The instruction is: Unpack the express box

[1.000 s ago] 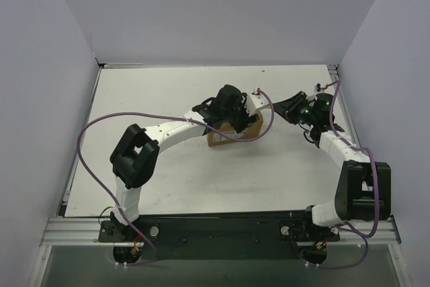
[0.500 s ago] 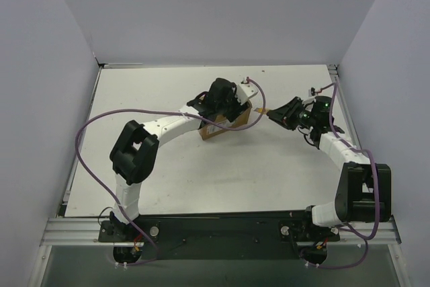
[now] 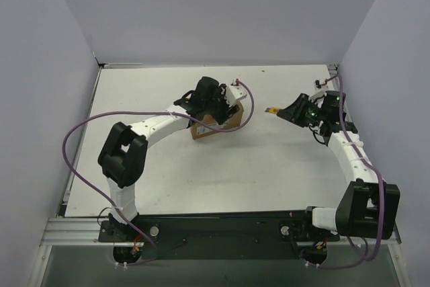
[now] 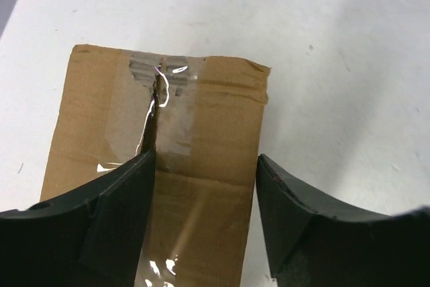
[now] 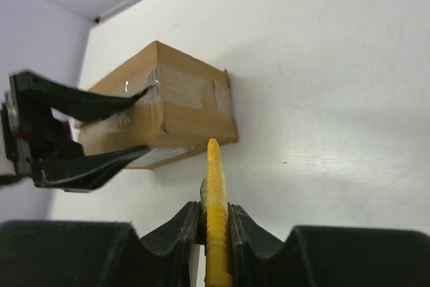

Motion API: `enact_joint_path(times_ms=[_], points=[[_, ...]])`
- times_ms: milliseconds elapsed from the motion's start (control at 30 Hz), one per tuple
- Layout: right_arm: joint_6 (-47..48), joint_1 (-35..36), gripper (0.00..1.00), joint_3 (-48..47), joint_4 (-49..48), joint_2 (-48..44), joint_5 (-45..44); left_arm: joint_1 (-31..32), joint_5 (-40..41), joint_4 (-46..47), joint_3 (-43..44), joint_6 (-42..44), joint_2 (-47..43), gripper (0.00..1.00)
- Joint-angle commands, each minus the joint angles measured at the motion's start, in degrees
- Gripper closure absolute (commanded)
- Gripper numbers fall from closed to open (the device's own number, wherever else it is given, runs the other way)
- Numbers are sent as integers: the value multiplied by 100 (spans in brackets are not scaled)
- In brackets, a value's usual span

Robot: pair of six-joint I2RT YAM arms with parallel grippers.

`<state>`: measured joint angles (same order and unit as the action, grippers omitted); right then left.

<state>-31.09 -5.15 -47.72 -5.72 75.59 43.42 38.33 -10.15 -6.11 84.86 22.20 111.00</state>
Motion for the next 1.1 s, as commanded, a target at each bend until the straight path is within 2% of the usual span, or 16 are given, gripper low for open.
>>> enact_joint_path(times_ms=[0, 33, 133, 233, 267, 300, 367, 400, 467, 500, 567, 633, 700, 867, 933, 1067], points=[[3227, 434, 100, -502, 1272, -912, -693, -106, -1277, -724, -303, 452, -885, 26], [4189, 479, 100, -310, 1327, -1045, -851, -106, -1575, -803, -303, 539, -957, 25], [5817, 1049, 100, 488, 1275, -1651, -1764, -106, -1910, -1146, -216, 619, -1185, 24], [6649, 1410, 100, 1158, 933, -2223, -2696, -106, -2139, -1340, -189, 645, -1379, 23], [7034, 1498, 100, 1534, 871, -2355, -3107, -106, -2184, -1427, -189, 672, -1432, 20], [7186, 1577, 100, 1747, 740, -2591, -3242, -106, -2236, -1472, -189, 672, -1519, 4], [7572, 1832, 99, 2255, 730, -2812, -3462, -106, -2280, -1577, -241, 733, -1607, 3], [7644, 1929, 93, 2389, 765, -3022, -3654, -115, -2272, -1586, -294, 742, -1704, 3], [7776, 2271, 87, 2635, 843, -3251, -3831, -124, -2202, -1482, -434, 760, -1818, 3], [7820, 2394, 74, 2819, 888, -3496, -3989, -141, -2210, -1455, -574, 777, -1932, 3], [7803, 2675, 59, 2874, 1089, -3752, -3921, -141, -2306, -1428, -698, 821, -2029, 3], [7549, 2738, 35, 2603, 1808, -4051, -3519, -141, -2368, -1446, -778, 839, -2074, 3], [7250, 2747, 22, 2287, 2597, -4227, -3236, -150, -2395, -1437, -769, 865, -2082, 3], [6292, 2730, 18, 1047, 3646, -4246, -2699, -255, -2176, -1314, -690, 988, -2012, 3], [5811, 2738, 18, 749, 3596, -4097, -2690, -343, -1914, -1218, -681, 1058, -1960, 3], [4600, 2738, 21, 476, 2650, -3107, -2742, -598, -1718, -1182, -471, 1208, -1679, 3]])
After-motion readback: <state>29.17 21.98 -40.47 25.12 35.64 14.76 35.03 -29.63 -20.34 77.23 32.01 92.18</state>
